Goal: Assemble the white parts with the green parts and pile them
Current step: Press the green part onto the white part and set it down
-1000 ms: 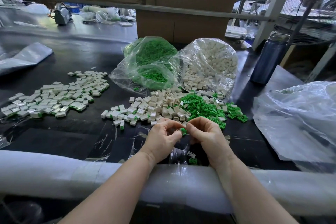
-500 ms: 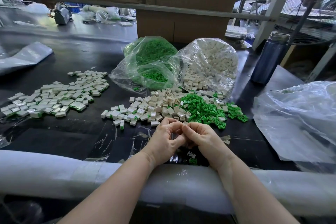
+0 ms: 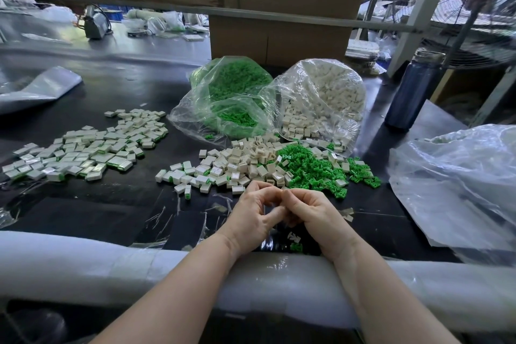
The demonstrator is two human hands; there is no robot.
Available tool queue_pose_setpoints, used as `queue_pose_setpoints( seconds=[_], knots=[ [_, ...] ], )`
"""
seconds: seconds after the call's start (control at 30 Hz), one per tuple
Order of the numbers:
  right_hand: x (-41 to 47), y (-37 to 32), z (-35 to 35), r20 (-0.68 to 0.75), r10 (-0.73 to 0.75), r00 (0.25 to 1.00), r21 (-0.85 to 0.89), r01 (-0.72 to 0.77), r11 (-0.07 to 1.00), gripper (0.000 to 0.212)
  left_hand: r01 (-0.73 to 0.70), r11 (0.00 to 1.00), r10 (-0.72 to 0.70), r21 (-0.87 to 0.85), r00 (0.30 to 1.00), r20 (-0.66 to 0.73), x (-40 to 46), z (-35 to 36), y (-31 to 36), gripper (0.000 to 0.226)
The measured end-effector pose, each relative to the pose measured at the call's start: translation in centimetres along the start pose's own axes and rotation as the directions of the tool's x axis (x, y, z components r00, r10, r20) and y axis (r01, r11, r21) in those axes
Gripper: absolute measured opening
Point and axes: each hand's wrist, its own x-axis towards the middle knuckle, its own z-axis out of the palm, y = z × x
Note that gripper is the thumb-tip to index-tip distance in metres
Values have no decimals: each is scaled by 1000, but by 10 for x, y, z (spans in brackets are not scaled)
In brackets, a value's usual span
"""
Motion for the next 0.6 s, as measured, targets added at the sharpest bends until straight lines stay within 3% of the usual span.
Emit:
queue_pose_setpoints(
  seconds=[0.13, 0.27, 0.6],
  knots=[
    [0, -1, -1, 7, -14, 1000, -4, 14, 1000, 38, 12, 999, -12, -39, 1000, -6, 0, 0, -1, 19],
    [0, 1, -1, 18, -29, 999, -18, 29, 999, 20, 9, 999, -9, 36, 1000, 21, 0, -1, 1, 23],
    [0, 0, -1, -7, 4, 1000, 35, -4, 999, 21, -8, 989, 4, 149, 999, 32, -2, 0, 6, 25]
  ],
)
